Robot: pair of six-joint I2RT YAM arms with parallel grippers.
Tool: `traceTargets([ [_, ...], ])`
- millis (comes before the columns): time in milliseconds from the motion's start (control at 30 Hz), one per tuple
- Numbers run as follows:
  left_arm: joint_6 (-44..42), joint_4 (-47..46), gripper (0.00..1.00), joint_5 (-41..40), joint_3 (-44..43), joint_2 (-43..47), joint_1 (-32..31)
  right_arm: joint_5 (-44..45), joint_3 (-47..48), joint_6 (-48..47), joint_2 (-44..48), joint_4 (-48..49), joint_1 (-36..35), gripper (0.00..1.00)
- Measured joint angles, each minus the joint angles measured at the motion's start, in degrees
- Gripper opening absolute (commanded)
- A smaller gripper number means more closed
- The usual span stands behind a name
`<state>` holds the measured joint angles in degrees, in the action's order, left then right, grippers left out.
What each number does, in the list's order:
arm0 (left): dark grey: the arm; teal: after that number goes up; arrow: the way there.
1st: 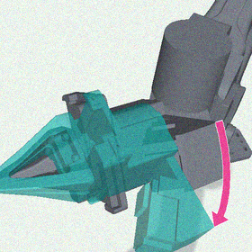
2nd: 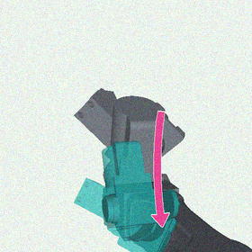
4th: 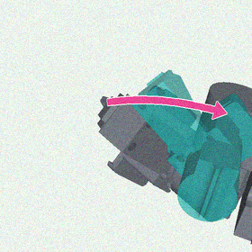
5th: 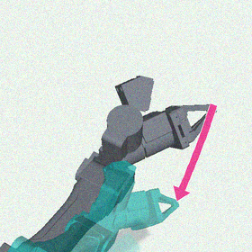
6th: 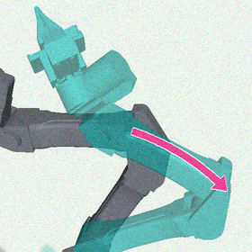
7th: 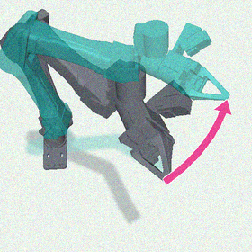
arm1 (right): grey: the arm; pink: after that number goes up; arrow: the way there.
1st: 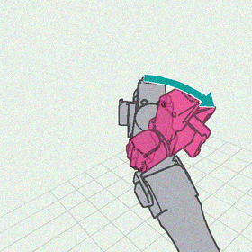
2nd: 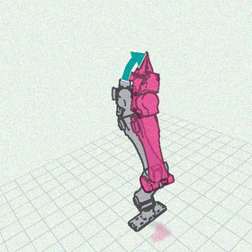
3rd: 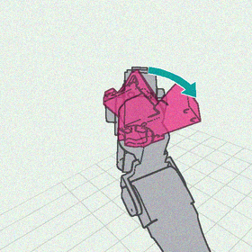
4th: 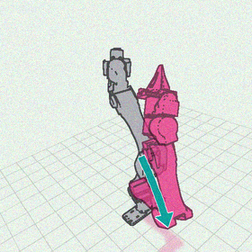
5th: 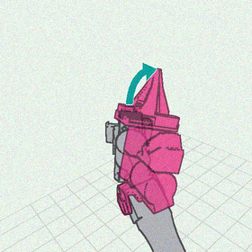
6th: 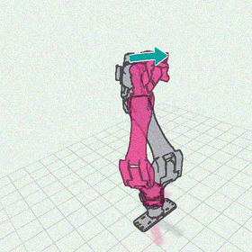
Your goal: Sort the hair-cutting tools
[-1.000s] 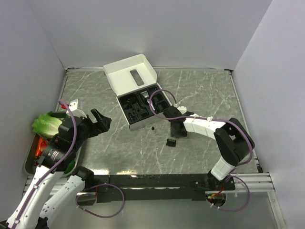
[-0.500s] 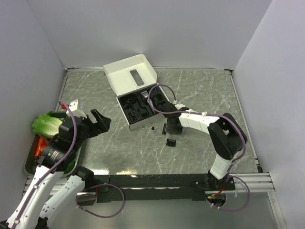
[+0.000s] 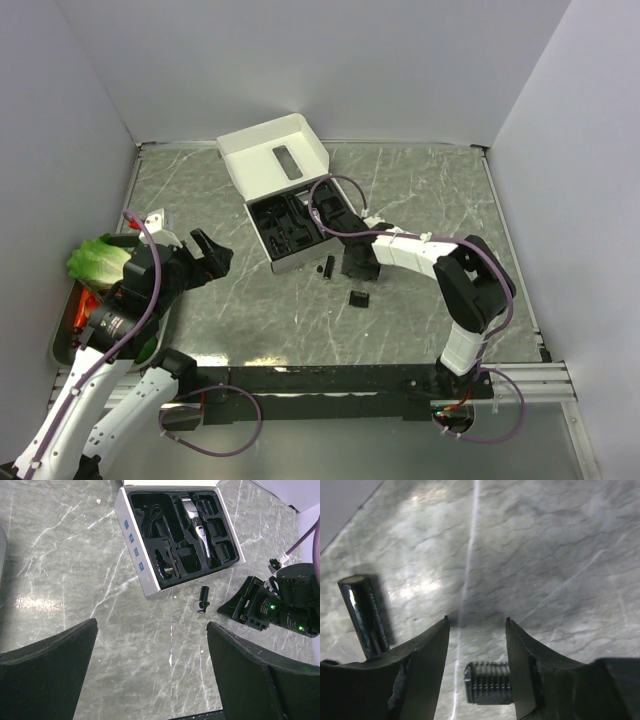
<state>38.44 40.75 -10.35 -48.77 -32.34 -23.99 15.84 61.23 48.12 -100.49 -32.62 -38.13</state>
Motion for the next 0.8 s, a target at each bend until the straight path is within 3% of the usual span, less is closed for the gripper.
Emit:
traceTargets([
  [433,0.13,0.11,0.97,-0.02,0.0,0.0,0.0,-3.67,7.65,0.07,-0.79,2.93,-1.49,0.6],
  [800,0.13,0.76,0.97,-0.07,-0.17,0.0,0.0,-5.57,15.76,0.42,-10.05,3.1,-1.88,0.57],
])
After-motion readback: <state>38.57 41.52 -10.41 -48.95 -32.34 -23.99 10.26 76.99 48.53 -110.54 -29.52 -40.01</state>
